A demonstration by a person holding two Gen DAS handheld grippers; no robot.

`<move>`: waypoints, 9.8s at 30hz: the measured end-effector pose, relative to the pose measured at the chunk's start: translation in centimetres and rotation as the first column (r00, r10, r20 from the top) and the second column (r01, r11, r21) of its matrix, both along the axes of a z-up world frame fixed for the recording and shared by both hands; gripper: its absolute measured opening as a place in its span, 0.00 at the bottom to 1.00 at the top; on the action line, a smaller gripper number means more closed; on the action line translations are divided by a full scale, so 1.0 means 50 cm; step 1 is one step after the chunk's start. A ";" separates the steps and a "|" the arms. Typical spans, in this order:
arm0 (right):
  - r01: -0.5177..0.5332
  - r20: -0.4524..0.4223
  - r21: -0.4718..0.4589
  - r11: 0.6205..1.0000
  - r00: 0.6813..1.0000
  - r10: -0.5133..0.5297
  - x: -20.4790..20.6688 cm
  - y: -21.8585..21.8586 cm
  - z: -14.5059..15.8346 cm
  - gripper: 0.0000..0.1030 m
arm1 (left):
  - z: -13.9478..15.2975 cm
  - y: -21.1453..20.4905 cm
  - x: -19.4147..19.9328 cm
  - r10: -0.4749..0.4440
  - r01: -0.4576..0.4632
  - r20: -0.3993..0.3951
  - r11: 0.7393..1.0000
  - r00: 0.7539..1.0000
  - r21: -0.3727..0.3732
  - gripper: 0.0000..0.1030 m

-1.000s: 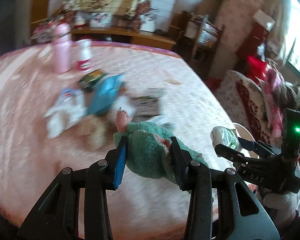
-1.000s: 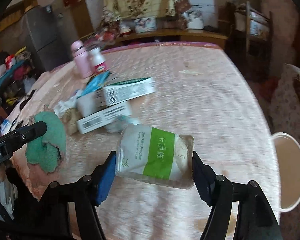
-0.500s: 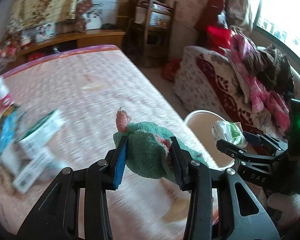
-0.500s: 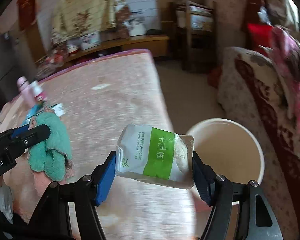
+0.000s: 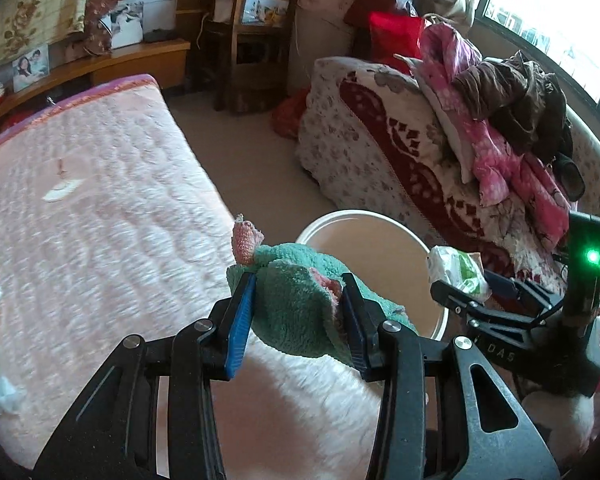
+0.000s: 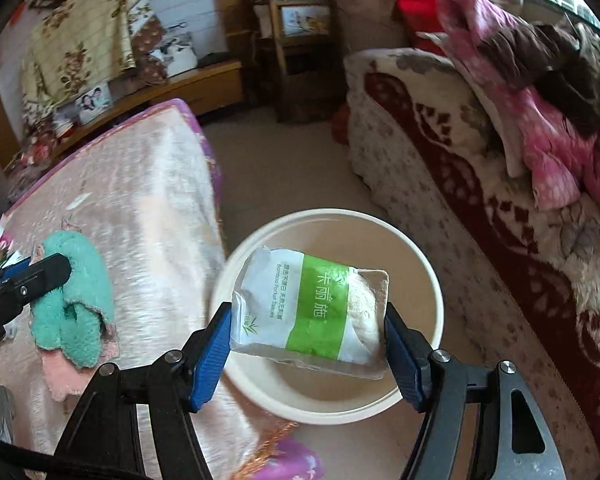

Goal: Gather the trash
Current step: 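Carry the towel and packet over the white bucket with both tools, then open both tools to drop the towel and packet into the bucket, then move both open tools back toward the items on the bed, then grasp the white tissue with the left tool while the right tool grasps the milk carton, then carry the tissue and milk carton over the white bucket with both tools, then open both tools to drop the tissue and carton into the bucket, then move both open tools back toward the items on the bed, then grasp the clear plastic wrapper with the right tool while the left tool grasps beige crumpled paper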

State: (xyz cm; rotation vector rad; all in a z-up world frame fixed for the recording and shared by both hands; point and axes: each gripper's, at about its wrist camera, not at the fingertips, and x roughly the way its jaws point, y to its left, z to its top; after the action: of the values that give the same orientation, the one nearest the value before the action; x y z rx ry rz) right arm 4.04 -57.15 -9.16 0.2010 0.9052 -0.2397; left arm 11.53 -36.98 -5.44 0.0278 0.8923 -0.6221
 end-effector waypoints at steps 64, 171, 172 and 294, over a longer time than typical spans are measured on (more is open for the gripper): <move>-0.508 0.055 0.073 0.858 0.861 0.505 0.124 0.679 0.045 0.79 | 0.005 0.890 -0.089 0.651 -0.653 0.060 0.752 0.757 0.084 0.59; -0.178 0.092 0.108 0.978 0.981 0.168 0.008 0.151 0.067 0.53 | 0.083 0.157 -0.069 0.042 -0.042 0.059 0.999 0.997 0.003 0.14; -0.164 0.091 0.110 0.980 0.984 0.154 0.004 0.135 0.065 0.53 | 0.079 0.140 -0.068 0.030 -0.031 0.054 1.000 0.998 0.006 0.14; -0.660 0.147 0.184 0.728 0.751 0.643 0.023 0.620 0.052 0.25 | 0.038 0.648 -0.156 0.433 -0.434 0.051 0.901 0.900 0.004 0.16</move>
State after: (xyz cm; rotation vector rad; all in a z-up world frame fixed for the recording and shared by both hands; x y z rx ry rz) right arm 5.18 -26.16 -6.58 0.0865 0.8769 0.5371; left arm 3.70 -4.57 -3.53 -0.1402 0.8211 -0.1951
